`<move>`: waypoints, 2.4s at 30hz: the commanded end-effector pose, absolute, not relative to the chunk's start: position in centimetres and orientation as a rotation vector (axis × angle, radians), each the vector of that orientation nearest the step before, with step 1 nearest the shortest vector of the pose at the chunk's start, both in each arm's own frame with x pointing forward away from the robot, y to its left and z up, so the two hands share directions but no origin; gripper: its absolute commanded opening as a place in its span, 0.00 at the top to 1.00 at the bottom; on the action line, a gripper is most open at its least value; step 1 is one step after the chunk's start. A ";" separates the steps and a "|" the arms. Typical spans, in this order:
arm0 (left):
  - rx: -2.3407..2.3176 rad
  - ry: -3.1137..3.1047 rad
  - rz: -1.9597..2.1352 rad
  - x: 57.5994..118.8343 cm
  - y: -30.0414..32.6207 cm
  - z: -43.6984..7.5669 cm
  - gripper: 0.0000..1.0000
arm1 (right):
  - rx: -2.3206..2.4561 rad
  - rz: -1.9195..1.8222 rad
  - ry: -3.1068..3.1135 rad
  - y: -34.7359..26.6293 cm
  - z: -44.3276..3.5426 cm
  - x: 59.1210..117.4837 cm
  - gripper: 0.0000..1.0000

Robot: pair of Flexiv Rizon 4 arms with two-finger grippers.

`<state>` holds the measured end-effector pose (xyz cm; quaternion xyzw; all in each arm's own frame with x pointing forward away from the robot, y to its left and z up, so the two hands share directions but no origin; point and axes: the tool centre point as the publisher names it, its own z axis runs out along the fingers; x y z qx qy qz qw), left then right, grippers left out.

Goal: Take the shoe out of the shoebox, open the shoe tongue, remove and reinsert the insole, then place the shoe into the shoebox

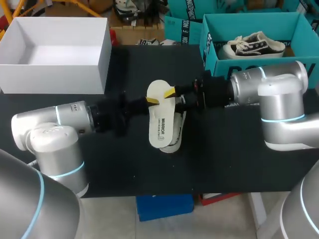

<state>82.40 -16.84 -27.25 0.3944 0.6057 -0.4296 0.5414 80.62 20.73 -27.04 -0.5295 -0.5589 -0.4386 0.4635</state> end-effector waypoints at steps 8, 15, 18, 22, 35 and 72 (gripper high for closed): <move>1.111 1.540 -1.124 78.4 -15.9 -28.4 1.00 | -1.523 -1.156 -1.326 17.7 -24.4 76.6 0.00; 1.136 1.587 -1.146 76.7 -15.3 -29.5 1.00 | -1.682 -1.202 -1.283 15.6 -23.1 73.9 0.00; 1.149 1.604 -1.151 76.1 -15.2 -29.9 1.00 | -1.748 -1.210 -1.254 14.8 -22.9 72.9 0.00; 1.184 1.622 -1.138 75.6 -15.1 -30.2 1.00 | -1.832 -1.213 -1.229 13.8 -22.5 71.7 0.00; 1.257 1.669 -1.115 74.8 -15.1 -30.2 1.00 | -2.084 -1.271 -1.143 11.3 -20.9 68.9 0.00; 1.328 1.724 -1.176 73.0 -15.7 -30.9 1.00 | -2.134 -1.265 -1.061 9.8 -21.3 67.4 0.00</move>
